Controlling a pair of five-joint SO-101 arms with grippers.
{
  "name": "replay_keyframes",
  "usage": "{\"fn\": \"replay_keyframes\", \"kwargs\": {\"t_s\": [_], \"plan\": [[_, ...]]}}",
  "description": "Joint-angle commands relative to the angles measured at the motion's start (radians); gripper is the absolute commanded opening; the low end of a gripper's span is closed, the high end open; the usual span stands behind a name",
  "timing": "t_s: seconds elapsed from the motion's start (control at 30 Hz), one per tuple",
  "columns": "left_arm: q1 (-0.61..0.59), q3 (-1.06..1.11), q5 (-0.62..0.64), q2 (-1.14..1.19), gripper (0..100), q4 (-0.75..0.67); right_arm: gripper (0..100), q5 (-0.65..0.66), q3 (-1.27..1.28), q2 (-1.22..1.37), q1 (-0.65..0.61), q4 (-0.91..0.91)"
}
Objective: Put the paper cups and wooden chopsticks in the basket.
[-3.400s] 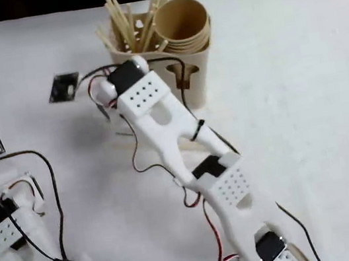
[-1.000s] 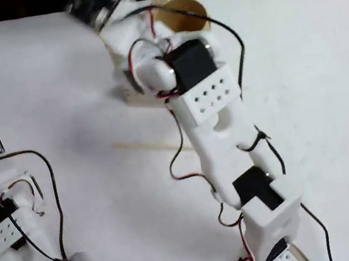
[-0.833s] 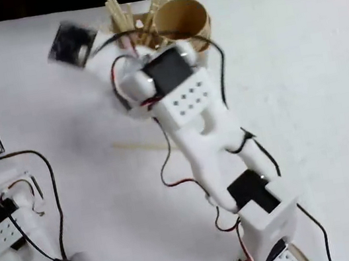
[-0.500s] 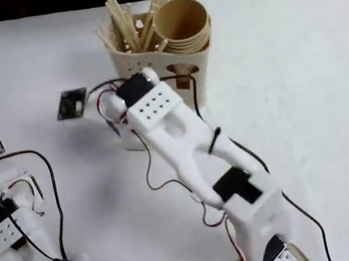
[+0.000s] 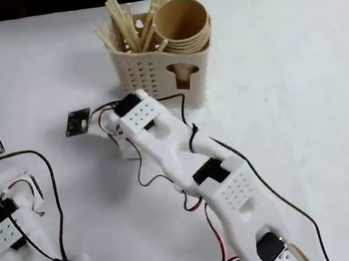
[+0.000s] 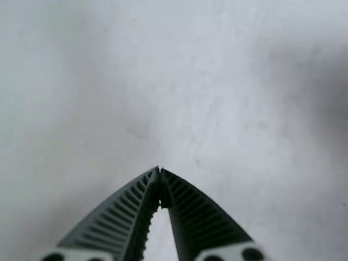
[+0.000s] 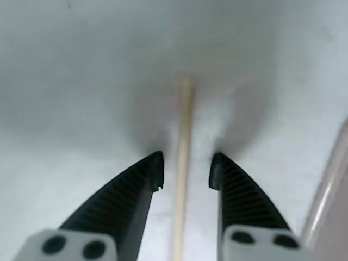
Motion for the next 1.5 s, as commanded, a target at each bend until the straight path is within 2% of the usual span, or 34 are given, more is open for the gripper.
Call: {"fn": "replay_keyframes", "kwargs": {"t_s": [0.0,0.07,0.3,0.57,0.87,1.17,1.37,1.47], "plan": [[-0.007,-0.020,0.005,-0.022,2,-0.018,6.7,0.008,-0.006,-0.001,0.012,-0.019],[-0.007,-0.020,0.005,-0.022,2,-0.018,1.2,0.005,-0.006,-0.001,0.012,-0.036],[-0.007,-0.020,0.005,-0.022,2,-0.018,1.8,0.002,-0.006,-0.008,0.012,-0.036],[-0.007,-0.018,0.005,-0.024,2,-0.018,1.8,-0.003,-0.074,-0.177,0.010,0.099],[-0.007,-0.018,0.005,-0.024,2,-0.018,1.8,-0.152,-0.184,-0.375,-0.027,0.176],[-0.007,-0.018,0.005,-0.024,2,-0.018,1.8,-0.339,-0.376,-0.572,-0.050,0.170],[-0.007,-0.018,0.005,-0.024,2,-0.018,1.8,-0.376,-0.591,-0.616,-0.048,0.159],[-0.007,-0.018,0.005,-0.024,2,-0.018,1.8,-0.376,-0.678,-0.616,-0.041,0.088]]}}
